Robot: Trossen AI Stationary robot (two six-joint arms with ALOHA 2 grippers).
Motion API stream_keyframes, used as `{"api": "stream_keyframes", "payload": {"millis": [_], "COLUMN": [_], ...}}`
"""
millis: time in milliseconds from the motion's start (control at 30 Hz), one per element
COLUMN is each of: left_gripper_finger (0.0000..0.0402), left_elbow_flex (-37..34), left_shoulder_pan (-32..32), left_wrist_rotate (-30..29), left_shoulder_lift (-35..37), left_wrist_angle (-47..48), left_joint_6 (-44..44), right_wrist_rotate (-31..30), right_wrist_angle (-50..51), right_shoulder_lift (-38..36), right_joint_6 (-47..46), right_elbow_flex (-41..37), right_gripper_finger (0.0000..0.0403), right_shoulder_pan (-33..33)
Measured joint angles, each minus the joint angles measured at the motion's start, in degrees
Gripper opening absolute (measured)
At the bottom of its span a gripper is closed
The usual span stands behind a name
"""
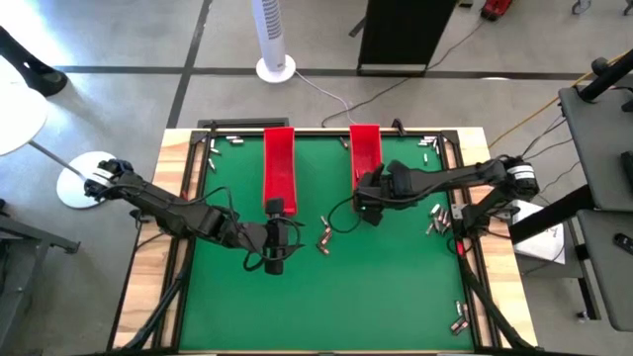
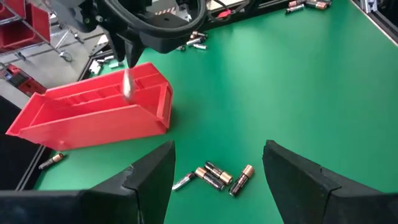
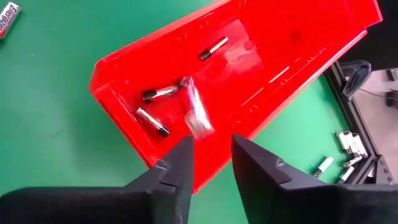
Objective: Sort batteries
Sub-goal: Put the silver battery into the right red bin
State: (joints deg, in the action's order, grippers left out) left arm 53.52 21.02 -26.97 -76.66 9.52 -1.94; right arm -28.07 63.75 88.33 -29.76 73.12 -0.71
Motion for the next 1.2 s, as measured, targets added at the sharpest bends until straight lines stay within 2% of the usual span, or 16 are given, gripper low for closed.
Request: {"api": "stream_keyframes", "payload": {"millis": [233,500,667,900,1067,1200], "left_gripper_finger": [0.0222,0.0222,0.0222,0.0222,0.0222,0.0222], "left_elbow_flex": [0.0,0.0,0.0,0.0,0.0,0.0], "left_shoulder_pan": [0.0,0.0,0.0,0.0,0.0,0.0], "left_wrist_rotate": [-0.1,-0.1,-0.1,-0.1,-0.1,-0.1], "left_shoulder_lift": [0.3,0.7,0.7,0.7,0.7,0.7], "left_wrist_angle": [0.0,0.0,0.0,-1.0,-4.0,-6.0], "left_joint_6": [-0.5,-1.2,-1.8,-4.8,-9.0,-11.6], "right_wrist_rotate": [1.1,14.9,23.4,31.7,39.9,40.6], "right_wrist_angle": [0.5,2.2,6.9,6.8,1.4,-4.1], "right_shoulder_lift": [-1.2,-3.1,-3.1,-3.0,-3.0,-2.9], "right_joint_6": [0.0,-4.5,-18.1,-39.4,-51.5,-55.4], "right_elbow_flex": [0.5,1.6,0.8,-3.9,-9.5,-12.6], "right_gripper_finger": [0.0142,0.0146,0.0140,0.0162,0.0172,0.0180], "right_shoulder_pan": [-0.4,-6.4,-13.4,-27.6,-37.7,-44.4]}}
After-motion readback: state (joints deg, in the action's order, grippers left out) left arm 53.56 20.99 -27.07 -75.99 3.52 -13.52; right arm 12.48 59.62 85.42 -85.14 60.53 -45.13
